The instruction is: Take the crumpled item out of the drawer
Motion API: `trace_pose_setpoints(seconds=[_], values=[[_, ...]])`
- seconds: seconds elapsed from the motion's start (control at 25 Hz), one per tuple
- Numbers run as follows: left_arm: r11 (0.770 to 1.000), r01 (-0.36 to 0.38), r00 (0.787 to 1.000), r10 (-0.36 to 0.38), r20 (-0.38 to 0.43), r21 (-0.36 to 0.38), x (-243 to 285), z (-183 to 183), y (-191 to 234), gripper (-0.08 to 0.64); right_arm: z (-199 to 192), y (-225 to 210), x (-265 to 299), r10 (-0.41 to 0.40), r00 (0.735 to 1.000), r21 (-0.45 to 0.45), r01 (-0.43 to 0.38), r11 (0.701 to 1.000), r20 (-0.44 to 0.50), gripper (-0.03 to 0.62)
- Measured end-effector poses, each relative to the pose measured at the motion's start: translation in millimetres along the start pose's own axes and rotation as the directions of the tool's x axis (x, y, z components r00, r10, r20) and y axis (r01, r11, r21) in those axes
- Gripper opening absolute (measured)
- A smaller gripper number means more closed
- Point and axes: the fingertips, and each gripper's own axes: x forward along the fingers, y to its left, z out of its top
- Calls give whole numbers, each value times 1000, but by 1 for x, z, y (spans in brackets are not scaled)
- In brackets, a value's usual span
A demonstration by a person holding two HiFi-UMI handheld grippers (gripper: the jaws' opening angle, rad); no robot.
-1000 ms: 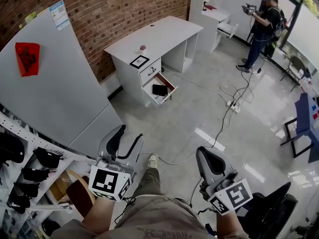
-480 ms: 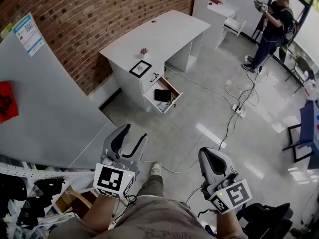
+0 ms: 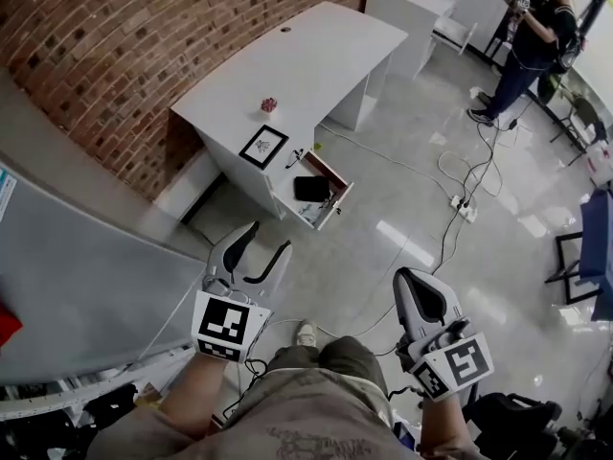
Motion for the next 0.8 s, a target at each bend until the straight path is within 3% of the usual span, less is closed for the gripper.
trace_pose_setpoints(seconds=[0.44,0.8], values=[[1000,24,998,-23,-61,16,98,-2,35,209,-7,-72,74,-16,999,22,17,1000,-51,28],[999,-32,993,32,-109,9,189,14,47,209,-2,-158,140,78,993,48,-74,996,-90,28]])
